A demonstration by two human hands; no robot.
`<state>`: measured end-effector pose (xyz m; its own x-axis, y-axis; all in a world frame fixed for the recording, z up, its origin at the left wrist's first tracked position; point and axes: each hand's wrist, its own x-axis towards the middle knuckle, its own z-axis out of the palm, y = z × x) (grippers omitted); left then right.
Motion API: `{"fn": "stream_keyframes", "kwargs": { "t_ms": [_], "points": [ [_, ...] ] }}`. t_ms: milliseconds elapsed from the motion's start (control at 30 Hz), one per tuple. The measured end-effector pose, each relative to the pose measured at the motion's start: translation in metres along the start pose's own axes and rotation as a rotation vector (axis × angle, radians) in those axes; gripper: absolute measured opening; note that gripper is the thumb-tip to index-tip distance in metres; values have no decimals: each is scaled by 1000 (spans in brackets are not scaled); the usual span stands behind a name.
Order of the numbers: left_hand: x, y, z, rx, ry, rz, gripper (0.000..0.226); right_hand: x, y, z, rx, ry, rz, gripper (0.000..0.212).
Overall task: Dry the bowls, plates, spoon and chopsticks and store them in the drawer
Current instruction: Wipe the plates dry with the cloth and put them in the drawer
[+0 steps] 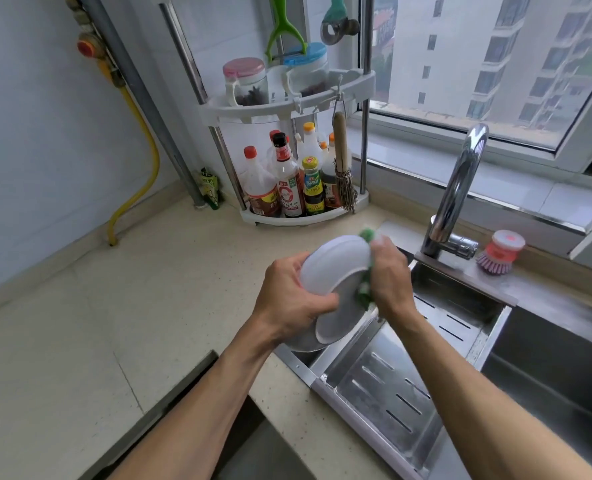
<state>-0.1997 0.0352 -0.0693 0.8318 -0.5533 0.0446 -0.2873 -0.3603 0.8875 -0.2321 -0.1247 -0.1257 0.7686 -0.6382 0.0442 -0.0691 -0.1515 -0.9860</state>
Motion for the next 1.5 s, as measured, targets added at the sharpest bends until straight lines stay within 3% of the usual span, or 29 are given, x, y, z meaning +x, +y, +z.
{"fn": "stream_keyframes", "kwargs": {
  "t_ms": [100,167,300,433,600,733,900,1000,1067,1200,1367,1500],
  "points": [
    [-3,2,-9,-115,-13,-7,53,11,0,-11,127,15,115,45],
    [-1,3,-19,-176,-128,-61,56,16,0,-19,110,-47,121,44],
    [14,10,-22,25,-364,-153,54,16,-16,-18,-130,-204,-73,37],
    [22,10,-5,116,-305,-168,45,12,-30,-9,-207,-192,-217,51],
    [21,-2,4,15,-115,-186,39,-18,-14,12,-307,-211,-467,41],
    [14,0,8,12,-61,-140,48,7,1,-5,-68,-105,-47,36],
    [17,-7,12,-3,-84,-150,53,-22,4,4,-178,-161,-353,41],
    [12,-8,13,-2,-75,-125,51,2,9,-10,-66,-136,-46,36],
    [11,-7,17,-38,-53,-125,45,4,7,-10,-100,-119,-17,36],
    [11,-9,19,-92,-67,-118,32,-20,-4,9,-307,-127,-423,43],
    [1,-4,6,-158,-55,-66,42,9,11,-17,-75,-25,12,45],
    [6,-3,-10,-277,-247,-192,62,20,14,-27,-50,-130,2,32]
  ]
}}
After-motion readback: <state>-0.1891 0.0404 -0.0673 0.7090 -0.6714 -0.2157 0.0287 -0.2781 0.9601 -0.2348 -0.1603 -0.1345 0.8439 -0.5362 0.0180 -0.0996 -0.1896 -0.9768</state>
